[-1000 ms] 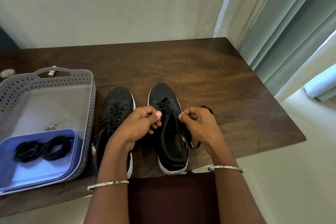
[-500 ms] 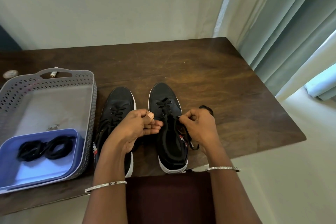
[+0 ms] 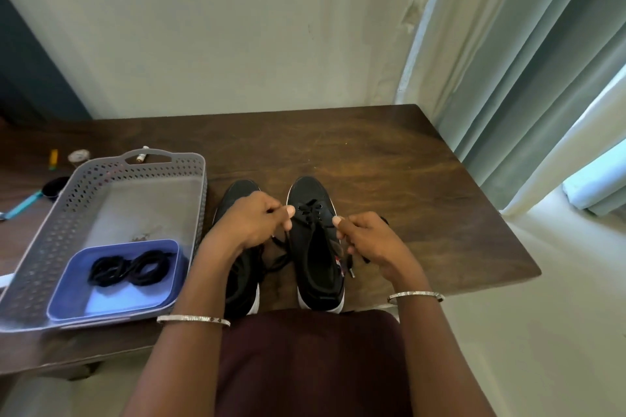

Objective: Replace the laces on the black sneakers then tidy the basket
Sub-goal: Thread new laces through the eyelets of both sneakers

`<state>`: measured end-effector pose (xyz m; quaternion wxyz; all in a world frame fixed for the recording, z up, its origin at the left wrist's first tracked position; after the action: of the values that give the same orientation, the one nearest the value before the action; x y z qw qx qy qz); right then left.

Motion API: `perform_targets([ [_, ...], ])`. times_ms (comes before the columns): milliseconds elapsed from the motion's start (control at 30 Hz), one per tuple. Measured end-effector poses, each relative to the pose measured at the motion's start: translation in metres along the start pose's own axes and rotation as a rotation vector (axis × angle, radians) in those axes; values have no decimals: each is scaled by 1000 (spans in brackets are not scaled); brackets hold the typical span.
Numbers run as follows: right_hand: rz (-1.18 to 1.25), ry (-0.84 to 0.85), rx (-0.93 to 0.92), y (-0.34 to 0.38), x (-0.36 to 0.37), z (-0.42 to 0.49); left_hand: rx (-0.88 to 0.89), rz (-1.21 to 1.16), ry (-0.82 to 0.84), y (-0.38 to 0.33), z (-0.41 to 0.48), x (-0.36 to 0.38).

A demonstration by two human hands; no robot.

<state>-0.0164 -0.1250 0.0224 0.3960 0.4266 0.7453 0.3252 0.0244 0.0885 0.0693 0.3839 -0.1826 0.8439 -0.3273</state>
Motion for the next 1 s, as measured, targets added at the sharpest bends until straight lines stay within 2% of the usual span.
perform_targets([
  [300, -298, -102, -93, 83, -15, -49, 147, -106, -8, -61, -49, -28],
  [400, -307, -99, -144, 104, -18, -68, 219, -161, -4, -79, -68, -34],
  [567, -38, -168, -285, 134, -21, -98, 304, -174, -36, -107, -103, -45],
  [700, 194, -162, -384, 159, -22, -120, 396, -304, -71, -124, -123, -51],
  [1000, 463, -138, -629, 208, -27, -171, 597, -567, -85, -161, -173, -58],
])
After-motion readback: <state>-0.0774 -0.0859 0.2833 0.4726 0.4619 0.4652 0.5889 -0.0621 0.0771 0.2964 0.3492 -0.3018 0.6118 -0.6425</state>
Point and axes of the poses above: each hand's wrist, its own z-axis towards the middle knuckle, its own x-axis out of the palm, y = z × x, the point moved 1 cm from there along z, towards the middle knuckle, and after that the axes turned 15 degrees about y, right-handed, at the moved point
